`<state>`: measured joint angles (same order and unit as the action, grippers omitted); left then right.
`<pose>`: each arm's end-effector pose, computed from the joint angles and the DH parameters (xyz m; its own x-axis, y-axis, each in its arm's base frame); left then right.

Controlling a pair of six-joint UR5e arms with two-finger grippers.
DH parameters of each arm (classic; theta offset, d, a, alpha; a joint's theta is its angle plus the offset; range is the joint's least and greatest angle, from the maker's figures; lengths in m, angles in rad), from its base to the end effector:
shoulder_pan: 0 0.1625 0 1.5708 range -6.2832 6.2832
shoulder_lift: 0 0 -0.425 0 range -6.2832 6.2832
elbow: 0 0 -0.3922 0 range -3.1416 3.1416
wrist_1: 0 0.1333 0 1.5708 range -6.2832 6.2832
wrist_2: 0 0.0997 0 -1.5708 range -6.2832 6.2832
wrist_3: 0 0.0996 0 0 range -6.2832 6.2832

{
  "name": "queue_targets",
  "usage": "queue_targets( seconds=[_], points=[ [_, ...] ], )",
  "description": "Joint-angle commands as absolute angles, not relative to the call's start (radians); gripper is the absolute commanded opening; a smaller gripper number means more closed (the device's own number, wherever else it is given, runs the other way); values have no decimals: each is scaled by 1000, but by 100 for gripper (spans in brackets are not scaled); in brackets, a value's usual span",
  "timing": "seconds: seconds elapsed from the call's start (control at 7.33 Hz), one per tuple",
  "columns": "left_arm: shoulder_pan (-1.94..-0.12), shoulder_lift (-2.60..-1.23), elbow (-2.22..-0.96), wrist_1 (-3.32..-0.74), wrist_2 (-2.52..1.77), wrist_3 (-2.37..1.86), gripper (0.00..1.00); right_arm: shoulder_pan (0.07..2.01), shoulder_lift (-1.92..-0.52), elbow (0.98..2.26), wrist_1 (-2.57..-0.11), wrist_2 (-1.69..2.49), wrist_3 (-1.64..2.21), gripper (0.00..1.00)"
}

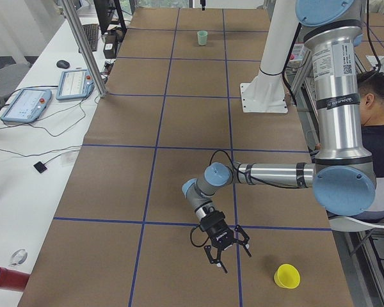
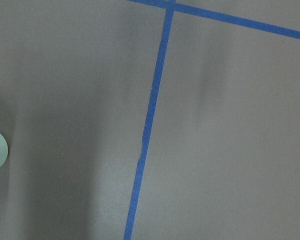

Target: Transfer and stack yellow cup on green cup

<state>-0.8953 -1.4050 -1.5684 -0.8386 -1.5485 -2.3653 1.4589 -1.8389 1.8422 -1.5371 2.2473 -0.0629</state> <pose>0.0821 -0.3192 0.7873 -0.2767 -0.7955 0.5391 0.8162 0.1016 0.5688 0.0278 -0.3876 0.6449 0.7638 -0.1723 0.6221 0.1599 0.9842 0.0762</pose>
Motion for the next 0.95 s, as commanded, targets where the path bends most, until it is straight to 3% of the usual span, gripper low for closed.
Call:
queue_targets(
  seconds=[0.0,0.82],
  points=[
    [-844,-1411,-1504,-804,-1701,-2488,100,1457,-1838,1842,-1526,2247,-63,100],
    [-830,-1408,-1434,-834,-1968,-2516,100,1454,-1838,1841,-1500,2246,-63,100]
  ],
)
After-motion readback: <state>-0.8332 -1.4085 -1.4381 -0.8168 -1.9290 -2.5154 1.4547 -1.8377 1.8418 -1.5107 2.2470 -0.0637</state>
